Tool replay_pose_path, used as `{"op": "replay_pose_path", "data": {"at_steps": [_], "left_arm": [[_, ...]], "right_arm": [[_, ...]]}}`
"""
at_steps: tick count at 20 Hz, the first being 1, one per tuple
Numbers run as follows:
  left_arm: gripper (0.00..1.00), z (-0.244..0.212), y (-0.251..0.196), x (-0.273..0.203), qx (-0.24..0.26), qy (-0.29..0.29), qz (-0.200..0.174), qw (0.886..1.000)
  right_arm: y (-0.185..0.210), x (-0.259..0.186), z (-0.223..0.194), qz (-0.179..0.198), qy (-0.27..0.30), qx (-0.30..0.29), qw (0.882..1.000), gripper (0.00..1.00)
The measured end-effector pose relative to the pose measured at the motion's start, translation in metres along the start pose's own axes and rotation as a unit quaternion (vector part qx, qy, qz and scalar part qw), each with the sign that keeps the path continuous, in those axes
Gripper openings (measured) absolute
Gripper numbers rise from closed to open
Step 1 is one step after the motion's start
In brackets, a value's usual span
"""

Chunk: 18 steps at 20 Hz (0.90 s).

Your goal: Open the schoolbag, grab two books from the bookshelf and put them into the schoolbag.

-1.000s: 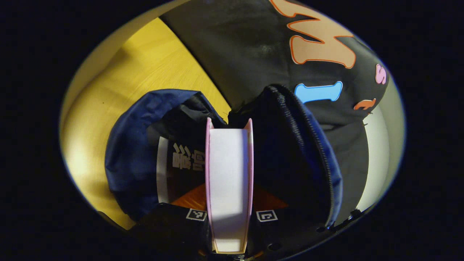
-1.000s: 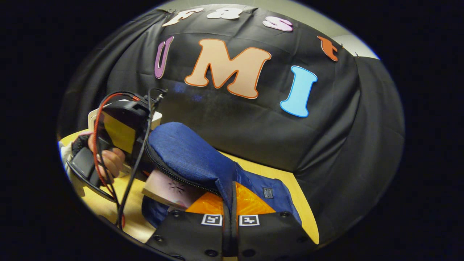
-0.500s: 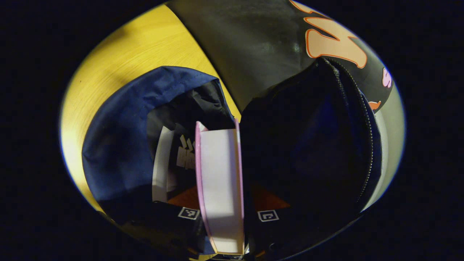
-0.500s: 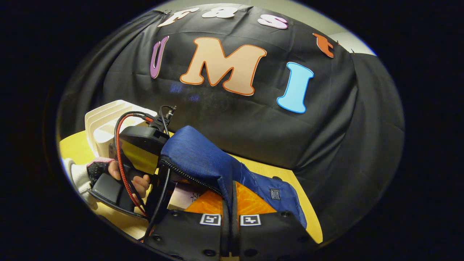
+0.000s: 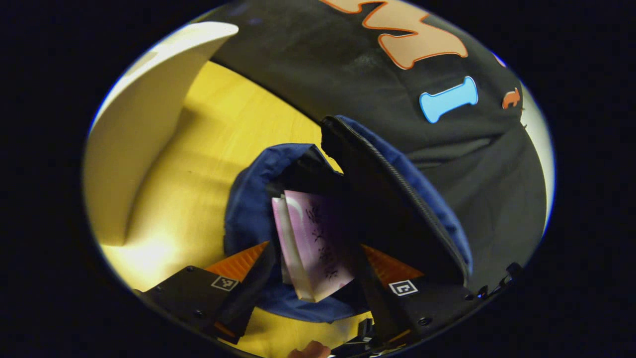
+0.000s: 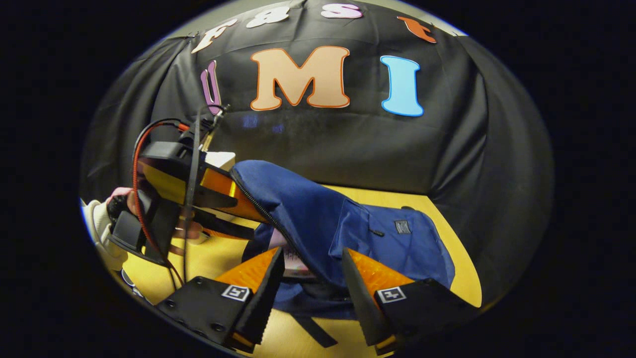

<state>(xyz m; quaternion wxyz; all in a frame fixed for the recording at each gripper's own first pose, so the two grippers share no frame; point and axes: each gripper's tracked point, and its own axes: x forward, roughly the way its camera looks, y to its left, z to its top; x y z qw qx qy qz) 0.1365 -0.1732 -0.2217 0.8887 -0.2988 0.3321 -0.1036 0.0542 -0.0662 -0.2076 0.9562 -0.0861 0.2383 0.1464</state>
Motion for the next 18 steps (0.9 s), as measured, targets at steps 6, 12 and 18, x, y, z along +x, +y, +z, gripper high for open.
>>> {"op": "replay_pose_path", "data": {"at_steps": [6,12,18], "left_arm": [[0.93,-0.012,0.000,-0.115,0.104,-0.029,0.057,0.992],[0.93,0.065,0.005,-0.240,0.184,-0.199,0.140,0.952],[0.92,0.115,0.013,-0.338,0.229,-0.326,0.189,0.898]], "right_arm": [[0.008,-0.048,0.047,-0.036,-0.037,0.014,0.999,0.90],[0.057,-0.078,0.146,-0.027,-0.146,0.021,0.989,0.99],[0.106,-0.101,0.228,-0.002,-0.246,0.007,0.969,0.94]]}}
